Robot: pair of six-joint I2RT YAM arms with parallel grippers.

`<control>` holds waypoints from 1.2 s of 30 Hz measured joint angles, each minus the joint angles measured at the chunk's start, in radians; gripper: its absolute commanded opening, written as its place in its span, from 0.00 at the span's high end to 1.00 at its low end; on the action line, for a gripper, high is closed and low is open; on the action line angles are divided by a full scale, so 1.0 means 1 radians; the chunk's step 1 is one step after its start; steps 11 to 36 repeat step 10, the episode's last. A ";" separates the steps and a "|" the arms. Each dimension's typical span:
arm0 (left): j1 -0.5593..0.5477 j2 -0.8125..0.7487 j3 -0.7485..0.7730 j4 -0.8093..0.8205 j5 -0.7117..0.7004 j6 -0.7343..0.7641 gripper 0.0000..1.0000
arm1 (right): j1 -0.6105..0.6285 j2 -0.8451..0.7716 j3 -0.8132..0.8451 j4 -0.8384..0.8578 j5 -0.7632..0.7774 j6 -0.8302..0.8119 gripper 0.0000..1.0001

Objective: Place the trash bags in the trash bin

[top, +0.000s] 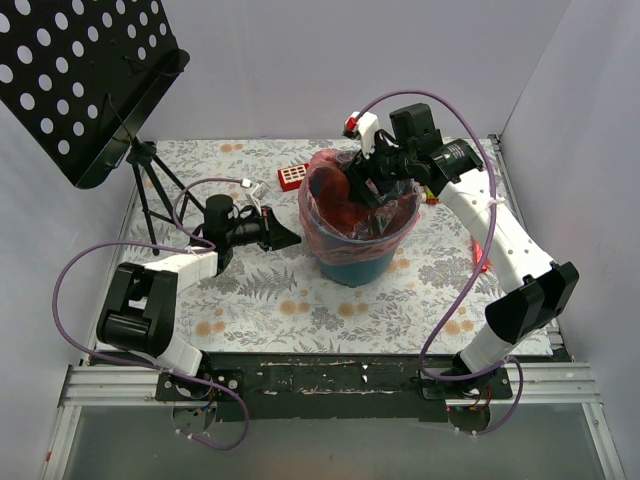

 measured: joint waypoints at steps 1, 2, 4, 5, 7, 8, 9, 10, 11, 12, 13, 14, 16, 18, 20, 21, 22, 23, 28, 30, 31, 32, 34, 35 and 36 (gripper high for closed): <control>0.000 0.000 0.000 -0.035 -0.017 0.024 0.90 | 0.000 0.000 0.000 0.007 0.012 0.014 0.15; 0.000 -0.004 0.001 -0.071 -0.038 0.050 0.75 | 0.000 -0.001 0.000 0.014 0.030 0.027 0.14; 0.000 -0.022 0.011 -0.156 -0.095 0.104 0.42 | 0.002 0.003 0.018 0.024 0.119 0.085 0.12; 0.000 -0.034 0.023 -0.198 -0.129 0.131 0.32 | 0.003 0.014 0.051 0.016 0.193 0.121 0.12; 0.000 -0.072 0.056 -0.277 -0.204 0.178 0.11 | 0.003 0.061 0.165 0.000 0.330 0.172 0.12; 0.000 -0.097 0.076 -0.309 -0.239 0.205 0.02 | 0.003 0.097 0.248 -0.008 0.401 0.193 0.12; 0.000 -0.116 0.093 -0.335 -0.267 0.224 0.02 | 0.002 0.126 0.312 -0.006 0.454 0.205 0.12; 0.000 -0.140 0.117 -0.363 -0.300 0.244 0.02 | 0.002 0.154 0.381 0.000 0.517 0.219 0.09; 0.000 -0.140 0.117 -0.363 -0.300 0.244 0.02 | 0.002 0.154 0.381 0.000 0.517 0.219 0.09; 0.000 -0.140 0.117 -0.363 -0.300 0.244 0.02 | 0.002 0.154 0.381 0.000 0.517 0.219 0.09; 0.000 -0.140 0.117 -0.363 -0.300 0.244 0.02 | 0.002 0.154 0.381 0.000 0.517 0.219 0.09; 0.000 -0.140 0.117 -0.363 -0.300 0.244 0.02 | 0.002 0.154 0.381 0.000 0.517 0.219 0.09; 0.000 -0.140 0.117 -0.363 -0.300 0.244 0.02 | 0.002 0.154 0.381 0.000 0.517 0.219 0.09; 0.000 -0.140 0.117 -0.363 -0.300 0.244 0.02 | 0.002 0.154 0.381 0.000 0.517 0.219 0.09; 0.000 -0.140 0.117 -0.363 -0.300 0.244 0.02 | 0.002 0.154 0.381 0.000 0.517 0.219 0.09; 0.000 -0.140 0.117 -0.363 -0.300 0.244 0.02 | 0.002 0.154 0.381 0.000 0.517 0.219 0.09; 0.000 -0.140 0.117 -0.363 -0.300 0.244 0.02 | 0.002 0.154 0.381 0.000 0.517 0.219 0.09; 0.000 -0.140 0.117 -0.363 -0.300 0.244 0.02 | 0.002 0.154 0.381 0.000 0.517 0.219 0.09; 0.000 -0.140 0.117 -0.363 -0.300 0.244 0.02 | 0.002 0.154 0.381 0.000 0.517 0.219 0.09; 0.000 -0.140 0.117 -0.363 -0.300 0.244 0.02 | 0.002 0.154 0.381 0.000 0.517 0.219 0.09; 0.000 -0.140 0.117 -0.363 -0.300 0.244 0.02 | 0.002 0.154 0.381 0.000 0.517 0.219 0.09; 0.000 -0.140 0.117 -0.363 -0.300 0.244 0.02 | 0.002 0.154 0.381 0.000 0.517 0.219 0.09; 0.000 -0.140 0.117 -0.363 -0.300 0.244 0.02 | 0.002 0.154 0.381 0.000 0.517 0.219 0.09; 0.000 -0.140 0.117 -0.363 -0.300 0.244 0.02 | 0.002 0.154 0.381 0.000 0.517 0.219 0.09; 0.000 -0.140 0.117 -0.363 -0.300 0.244 0.02 | 0.002 0.154 0.381 0.000 0.517 0.219 0.09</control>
